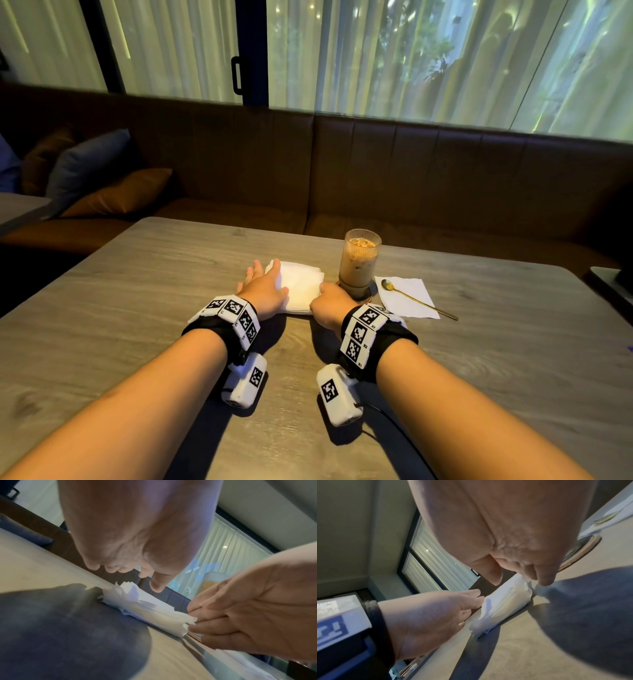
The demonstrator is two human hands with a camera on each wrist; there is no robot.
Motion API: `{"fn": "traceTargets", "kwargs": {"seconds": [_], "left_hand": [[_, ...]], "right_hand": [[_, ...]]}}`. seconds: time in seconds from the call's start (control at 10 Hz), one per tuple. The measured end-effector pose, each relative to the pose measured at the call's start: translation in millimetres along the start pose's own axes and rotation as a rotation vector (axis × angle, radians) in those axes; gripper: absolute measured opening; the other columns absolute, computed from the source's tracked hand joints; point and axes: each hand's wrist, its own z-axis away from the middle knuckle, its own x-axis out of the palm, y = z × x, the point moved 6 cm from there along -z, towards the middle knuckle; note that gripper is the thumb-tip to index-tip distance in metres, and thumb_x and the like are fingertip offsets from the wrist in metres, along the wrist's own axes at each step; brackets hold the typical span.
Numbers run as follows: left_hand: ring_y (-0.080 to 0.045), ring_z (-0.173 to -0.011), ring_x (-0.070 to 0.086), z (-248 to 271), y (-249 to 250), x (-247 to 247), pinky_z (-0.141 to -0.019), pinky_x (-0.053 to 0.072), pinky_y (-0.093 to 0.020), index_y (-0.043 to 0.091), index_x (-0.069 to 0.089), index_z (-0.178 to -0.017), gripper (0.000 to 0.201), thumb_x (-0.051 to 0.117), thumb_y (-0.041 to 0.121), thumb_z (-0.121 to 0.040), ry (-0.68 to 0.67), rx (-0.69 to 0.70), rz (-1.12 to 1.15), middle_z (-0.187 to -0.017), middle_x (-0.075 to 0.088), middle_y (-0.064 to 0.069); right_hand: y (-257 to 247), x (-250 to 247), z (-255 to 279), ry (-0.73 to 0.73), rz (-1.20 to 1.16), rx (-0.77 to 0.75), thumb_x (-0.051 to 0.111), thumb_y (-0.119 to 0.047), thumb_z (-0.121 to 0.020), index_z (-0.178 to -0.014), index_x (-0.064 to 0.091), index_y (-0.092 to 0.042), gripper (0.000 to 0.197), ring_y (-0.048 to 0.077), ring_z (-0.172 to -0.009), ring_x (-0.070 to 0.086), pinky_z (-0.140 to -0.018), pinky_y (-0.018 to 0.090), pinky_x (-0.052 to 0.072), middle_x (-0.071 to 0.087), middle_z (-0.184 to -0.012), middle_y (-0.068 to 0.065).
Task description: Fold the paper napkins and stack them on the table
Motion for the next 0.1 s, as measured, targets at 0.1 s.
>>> {"fn": "traceTargets", "kwargs": {"seconds": [0.1], "left_hand": [[-0.035, -0.159, -0.006, 3.8, 3.0, -1.7, -0.128, 0.005, -0.054, 0.025, 0.009, -0.165, 0.069, 0.045, 0.033, -0.106, 0.016, 0.042, -0.010, -0.172, -0.004, -0.017]], "right_hand": [[2.5, -3.6, 3.9, -0.002, 0.006, -0.021, 0.053, -0.002, -0.096, -0.126, 0.061, -0.001, 0.031, 0.033, -0.112, 0.064, -0.099, 0.044, 0.056, 0.066, -0.123, 0.017]]}}
